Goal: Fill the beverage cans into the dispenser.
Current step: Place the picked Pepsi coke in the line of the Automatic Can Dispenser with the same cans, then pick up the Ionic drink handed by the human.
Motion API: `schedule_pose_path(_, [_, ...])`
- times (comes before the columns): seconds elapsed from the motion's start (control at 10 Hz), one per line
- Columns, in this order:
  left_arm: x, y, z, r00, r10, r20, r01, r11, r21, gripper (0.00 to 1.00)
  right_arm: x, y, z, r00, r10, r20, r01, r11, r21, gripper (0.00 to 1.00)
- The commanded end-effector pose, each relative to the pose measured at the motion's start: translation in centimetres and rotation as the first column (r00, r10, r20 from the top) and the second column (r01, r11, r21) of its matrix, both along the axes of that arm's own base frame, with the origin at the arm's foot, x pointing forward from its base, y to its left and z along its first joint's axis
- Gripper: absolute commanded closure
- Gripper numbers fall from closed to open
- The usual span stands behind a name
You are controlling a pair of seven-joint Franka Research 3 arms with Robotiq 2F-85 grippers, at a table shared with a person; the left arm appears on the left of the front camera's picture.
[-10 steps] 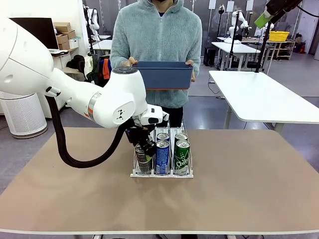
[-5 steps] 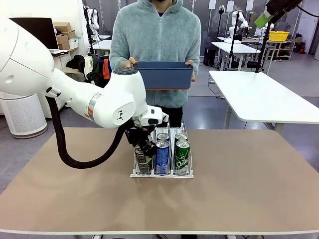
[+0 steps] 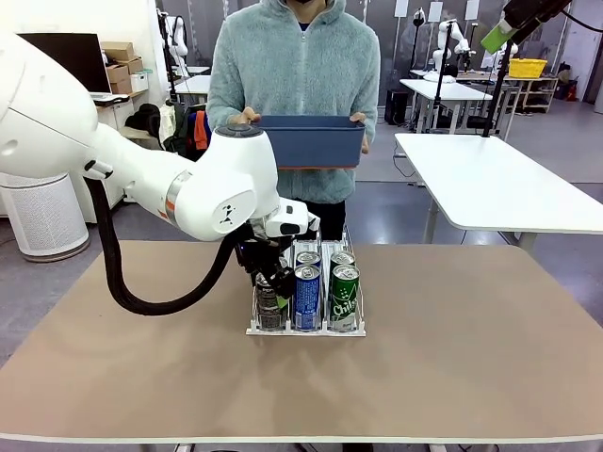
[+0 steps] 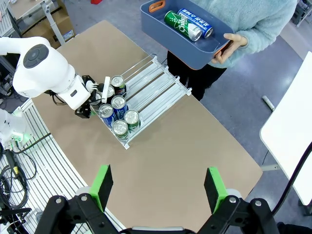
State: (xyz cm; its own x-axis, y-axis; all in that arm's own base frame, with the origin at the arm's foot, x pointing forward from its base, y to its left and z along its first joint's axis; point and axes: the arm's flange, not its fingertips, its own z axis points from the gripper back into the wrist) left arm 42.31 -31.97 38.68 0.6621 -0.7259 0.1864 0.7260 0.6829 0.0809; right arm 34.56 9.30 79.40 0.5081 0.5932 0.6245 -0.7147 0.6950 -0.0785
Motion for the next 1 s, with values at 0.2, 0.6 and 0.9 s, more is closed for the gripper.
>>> schedule_pose_path(0.2, [-3.5,0.5,1.8,1.000,0.010,0.017,-0.010,1.000,-0.002,0.00,0.0,0.0,0.0,1.000,-0.006,-0.003,0.006,1.000,0.005,0.00])
schedule_pose_path(0.6, [-1.3,0.2,1.6,1.000,0.001,0.015,-0.002,1.000,0.008,0.00,0.0,0.0,0.0,1.000,-0.006,-0.003,0.006,1.000,0.005,0.00])
schedule_pose_path(0.9, [-1.3,0.2,1.6,1.000,0.001,0.015,-0.002,1.000,0.008,0.00,0.0,0.0,0.0,1.000,-0.006,-0.003,0.006,1.000,0.005,0.00])
